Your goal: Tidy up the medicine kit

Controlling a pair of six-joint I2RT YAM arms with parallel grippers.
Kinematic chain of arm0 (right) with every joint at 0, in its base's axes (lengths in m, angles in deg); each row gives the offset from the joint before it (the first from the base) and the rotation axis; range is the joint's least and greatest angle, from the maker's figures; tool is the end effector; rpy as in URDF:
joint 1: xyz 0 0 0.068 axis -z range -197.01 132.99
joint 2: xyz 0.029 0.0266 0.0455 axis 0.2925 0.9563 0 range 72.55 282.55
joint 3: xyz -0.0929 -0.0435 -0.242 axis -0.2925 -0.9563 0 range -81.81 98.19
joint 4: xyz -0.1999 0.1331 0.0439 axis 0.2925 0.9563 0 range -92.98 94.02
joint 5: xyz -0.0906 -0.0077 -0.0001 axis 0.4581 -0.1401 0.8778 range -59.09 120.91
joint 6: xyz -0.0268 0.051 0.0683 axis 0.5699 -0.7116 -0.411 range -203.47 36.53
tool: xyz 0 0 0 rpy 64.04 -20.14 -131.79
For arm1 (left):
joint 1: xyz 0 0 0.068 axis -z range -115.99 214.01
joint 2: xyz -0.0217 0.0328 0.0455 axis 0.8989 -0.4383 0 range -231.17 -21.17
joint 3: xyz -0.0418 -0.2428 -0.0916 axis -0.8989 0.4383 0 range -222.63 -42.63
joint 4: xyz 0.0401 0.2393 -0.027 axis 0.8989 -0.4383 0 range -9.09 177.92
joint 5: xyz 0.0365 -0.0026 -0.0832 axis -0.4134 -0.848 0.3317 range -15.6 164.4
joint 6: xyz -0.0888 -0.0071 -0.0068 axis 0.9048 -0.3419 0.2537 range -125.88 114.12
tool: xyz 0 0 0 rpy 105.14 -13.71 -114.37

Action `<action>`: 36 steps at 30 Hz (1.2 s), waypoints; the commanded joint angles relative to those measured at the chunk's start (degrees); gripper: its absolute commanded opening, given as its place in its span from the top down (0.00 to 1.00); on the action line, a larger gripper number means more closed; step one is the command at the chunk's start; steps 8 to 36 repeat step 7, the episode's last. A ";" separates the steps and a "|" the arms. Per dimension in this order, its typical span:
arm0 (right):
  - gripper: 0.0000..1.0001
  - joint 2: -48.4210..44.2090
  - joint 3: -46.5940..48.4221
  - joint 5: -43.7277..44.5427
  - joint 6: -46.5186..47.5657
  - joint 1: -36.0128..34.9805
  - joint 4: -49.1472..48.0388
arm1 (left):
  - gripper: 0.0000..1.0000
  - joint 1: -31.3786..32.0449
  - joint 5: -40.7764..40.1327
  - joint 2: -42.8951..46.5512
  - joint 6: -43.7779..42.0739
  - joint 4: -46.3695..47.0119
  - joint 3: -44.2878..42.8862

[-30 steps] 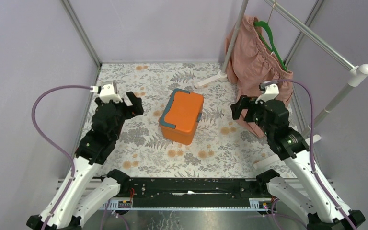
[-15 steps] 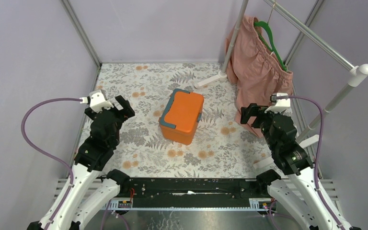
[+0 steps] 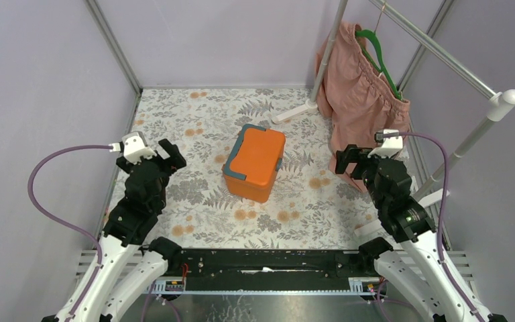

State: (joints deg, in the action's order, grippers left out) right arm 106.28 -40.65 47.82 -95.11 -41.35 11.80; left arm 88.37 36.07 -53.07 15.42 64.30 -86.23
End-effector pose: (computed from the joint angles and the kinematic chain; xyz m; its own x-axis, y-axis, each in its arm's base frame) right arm 0.1687 0.0510 0.3239 -0.1408 0.1482 -0.9789 -0.1054 0.9809 0.1636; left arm 0.1549 -0.0160 0.3241 -0.0920 -0.2711 -0.9582 -0.2818 0.9300 -0.2361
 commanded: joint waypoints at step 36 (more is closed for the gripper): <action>0.00 0.87 -0.97 0.90 -0.88 -0.24 -1.16 | 0.01 -0.02 -0.81 0.51 -0.01 2.12 0.57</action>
